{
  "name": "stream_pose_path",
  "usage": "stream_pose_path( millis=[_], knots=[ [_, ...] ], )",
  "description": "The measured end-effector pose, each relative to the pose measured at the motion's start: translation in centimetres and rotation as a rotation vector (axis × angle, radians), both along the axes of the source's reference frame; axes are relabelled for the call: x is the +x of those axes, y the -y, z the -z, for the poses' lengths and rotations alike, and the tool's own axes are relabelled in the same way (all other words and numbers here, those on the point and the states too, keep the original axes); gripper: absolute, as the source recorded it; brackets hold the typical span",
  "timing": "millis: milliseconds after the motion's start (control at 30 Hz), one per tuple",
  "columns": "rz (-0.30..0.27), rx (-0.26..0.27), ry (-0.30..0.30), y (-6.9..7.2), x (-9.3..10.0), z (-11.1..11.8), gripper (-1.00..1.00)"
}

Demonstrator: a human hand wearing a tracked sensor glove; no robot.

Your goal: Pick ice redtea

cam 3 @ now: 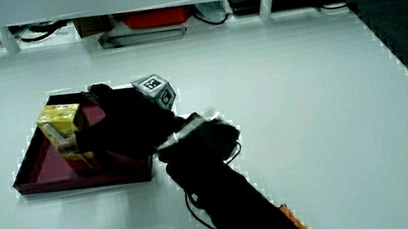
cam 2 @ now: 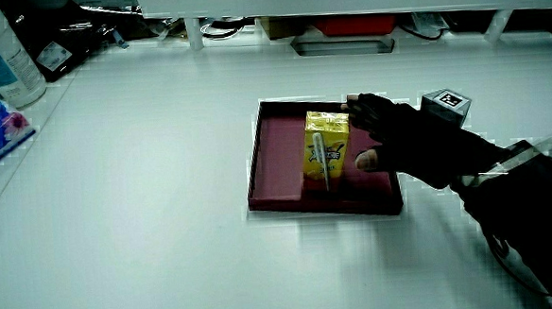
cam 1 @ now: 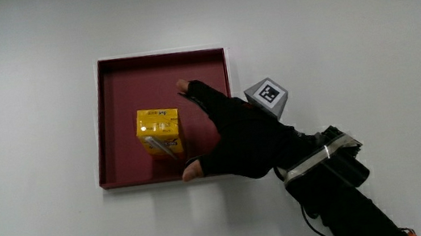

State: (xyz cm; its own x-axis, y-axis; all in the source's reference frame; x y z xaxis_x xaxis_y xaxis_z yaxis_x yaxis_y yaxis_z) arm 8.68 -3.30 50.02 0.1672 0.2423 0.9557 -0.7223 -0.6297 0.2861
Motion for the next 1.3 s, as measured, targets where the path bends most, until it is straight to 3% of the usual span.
stream_pose_path(
  millis=[33, 67, 100, 533, 633, 867, 1300],
  knots=[
    [0.002, -0.002, -0.002, 0.0, -0.3, 0.0, 0.0],
    [0.003, -0.04, -0.001, -0.1, -0.7, 0.1, 0.0],
    [0.007, 0.009, 0.009, 0.1, -0.9, -0.4, 0.0],
    [-0.001, -0.024, 0.034, 0.1, -1.9, -1.4, 0.0],
    [-0.011, -0.011, 0.037, 0.0, -1.9, -1.9, 0.04],
    [-0.131, 0.022, 0.08, -0.2, -1.5, -2.2, 0.29],
    [-0.24, 0.009, 0.145, -0.5, -1.3, -3.0, 0.75]
  ],
)
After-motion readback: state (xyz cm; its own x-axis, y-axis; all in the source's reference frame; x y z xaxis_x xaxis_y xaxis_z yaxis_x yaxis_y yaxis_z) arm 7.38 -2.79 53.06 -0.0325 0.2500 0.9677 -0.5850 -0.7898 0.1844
